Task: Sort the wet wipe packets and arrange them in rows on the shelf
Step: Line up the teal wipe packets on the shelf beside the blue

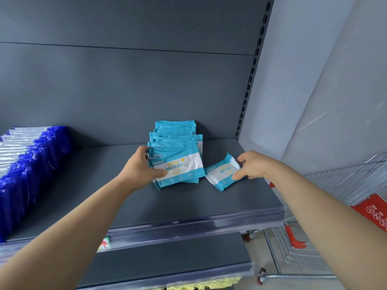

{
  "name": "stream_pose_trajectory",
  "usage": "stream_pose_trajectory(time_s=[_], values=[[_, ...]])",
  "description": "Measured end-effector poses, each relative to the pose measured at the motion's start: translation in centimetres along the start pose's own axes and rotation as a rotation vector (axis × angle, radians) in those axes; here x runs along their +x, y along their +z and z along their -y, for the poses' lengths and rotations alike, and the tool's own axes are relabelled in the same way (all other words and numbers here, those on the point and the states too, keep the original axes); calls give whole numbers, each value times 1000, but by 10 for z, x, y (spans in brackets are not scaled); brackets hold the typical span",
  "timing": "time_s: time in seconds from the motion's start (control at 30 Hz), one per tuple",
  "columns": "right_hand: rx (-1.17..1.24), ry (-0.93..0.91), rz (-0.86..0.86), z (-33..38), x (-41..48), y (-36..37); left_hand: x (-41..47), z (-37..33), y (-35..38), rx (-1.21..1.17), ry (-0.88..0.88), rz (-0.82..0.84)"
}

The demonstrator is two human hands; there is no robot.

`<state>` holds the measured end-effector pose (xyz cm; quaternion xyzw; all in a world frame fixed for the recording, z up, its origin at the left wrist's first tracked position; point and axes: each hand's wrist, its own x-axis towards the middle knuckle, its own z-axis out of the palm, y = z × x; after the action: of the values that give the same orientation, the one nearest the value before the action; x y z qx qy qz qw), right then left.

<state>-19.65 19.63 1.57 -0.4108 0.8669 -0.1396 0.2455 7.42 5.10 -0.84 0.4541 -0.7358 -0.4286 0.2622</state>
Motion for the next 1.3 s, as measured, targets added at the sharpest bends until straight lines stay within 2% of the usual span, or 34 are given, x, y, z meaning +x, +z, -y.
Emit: stream_pose_trajectory(time_s=[0.27, 0.4, 0.6, 0.73, 0.87, 0.97, 1.1, 1.3], values=[[133, -49, -61, 15, -1, 19, -9, 5, 2, 149, 15, -25], [137, -24, 50, 10, -12, 2, -12, 4, 4, 38, -17, 27], [428, -167, 152, 0, -41, -16, -15, -1, 6, 57, 6, 68], [474, -264, 12, 36, -39, 27, -21, -2, 6, -75, 24, 151], [337, -217, -122, 68, -29, 66, -26, 4, 1, -239, 0, 263], [202, -157, -157, 76, -29, 75, -27, 5, 3, -70, 47, 210], [200, -244, -144, 75, -32, 84, -29, 1, 2, 49, 98, 156], [11, -323, -128, 59, -39, 76, -37, 6, 1, 171, 139, 168]])
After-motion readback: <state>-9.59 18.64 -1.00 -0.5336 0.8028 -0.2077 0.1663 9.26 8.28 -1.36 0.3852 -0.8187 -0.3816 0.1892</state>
